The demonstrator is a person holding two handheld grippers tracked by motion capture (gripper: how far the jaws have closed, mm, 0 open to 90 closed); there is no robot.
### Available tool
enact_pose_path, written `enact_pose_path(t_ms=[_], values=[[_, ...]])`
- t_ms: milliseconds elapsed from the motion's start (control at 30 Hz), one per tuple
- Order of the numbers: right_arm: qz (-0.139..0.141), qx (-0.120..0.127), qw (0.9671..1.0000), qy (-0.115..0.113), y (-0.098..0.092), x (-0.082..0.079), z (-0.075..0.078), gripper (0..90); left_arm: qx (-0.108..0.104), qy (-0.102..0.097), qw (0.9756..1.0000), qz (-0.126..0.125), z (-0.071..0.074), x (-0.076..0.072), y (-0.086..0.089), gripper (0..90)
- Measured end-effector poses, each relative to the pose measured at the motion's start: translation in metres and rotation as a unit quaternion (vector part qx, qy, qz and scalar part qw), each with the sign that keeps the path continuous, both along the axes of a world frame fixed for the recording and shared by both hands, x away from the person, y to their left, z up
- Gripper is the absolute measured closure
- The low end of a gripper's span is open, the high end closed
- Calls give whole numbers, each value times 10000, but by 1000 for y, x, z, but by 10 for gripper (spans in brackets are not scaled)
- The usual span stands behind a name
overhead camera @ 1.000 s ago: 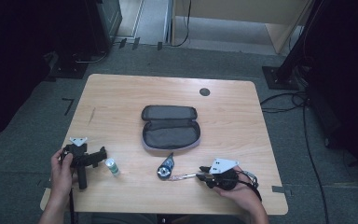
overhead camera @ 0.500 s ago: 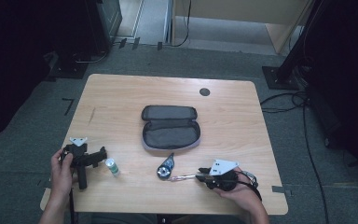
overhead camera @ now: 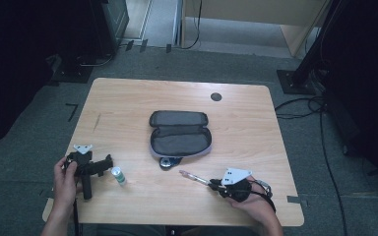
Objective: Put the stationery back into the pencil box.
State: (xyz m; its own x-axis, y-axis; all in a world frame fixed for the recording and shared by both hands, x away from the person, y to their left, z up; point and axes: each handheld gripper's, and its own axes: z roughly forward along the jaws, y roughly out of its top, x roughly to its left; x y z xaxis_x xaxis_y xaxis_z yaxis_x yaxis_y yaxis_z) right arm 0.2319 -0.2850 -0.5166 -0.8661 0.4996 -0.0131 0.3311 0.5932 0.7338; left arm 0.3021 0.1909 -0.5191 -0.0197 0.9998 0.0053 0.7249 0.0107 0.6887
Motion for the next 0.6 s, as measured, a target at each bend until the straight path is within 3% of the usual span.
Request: enact_pose_path(t_ms=[200, 367, 467, 600], values=[[94, -35, 9999, 59, 0, -2, 1, 814, 0, 1, 10000, 0, 0, 0, 0, 0], [95, 106, 9998, 140, 3, -2, -1, 738, 0, -1, 10000, 0, 0, 0, 0, 0], [107, 143, 9998, 121, 6, -2, -2, 801, 2, 3, 10000, -3, 0, 0, 0, 0], [214, 45, 9997, 83, 12, -5, 0, 814, -1, 0, 10000, -1, 0, 0, 0, 0]])
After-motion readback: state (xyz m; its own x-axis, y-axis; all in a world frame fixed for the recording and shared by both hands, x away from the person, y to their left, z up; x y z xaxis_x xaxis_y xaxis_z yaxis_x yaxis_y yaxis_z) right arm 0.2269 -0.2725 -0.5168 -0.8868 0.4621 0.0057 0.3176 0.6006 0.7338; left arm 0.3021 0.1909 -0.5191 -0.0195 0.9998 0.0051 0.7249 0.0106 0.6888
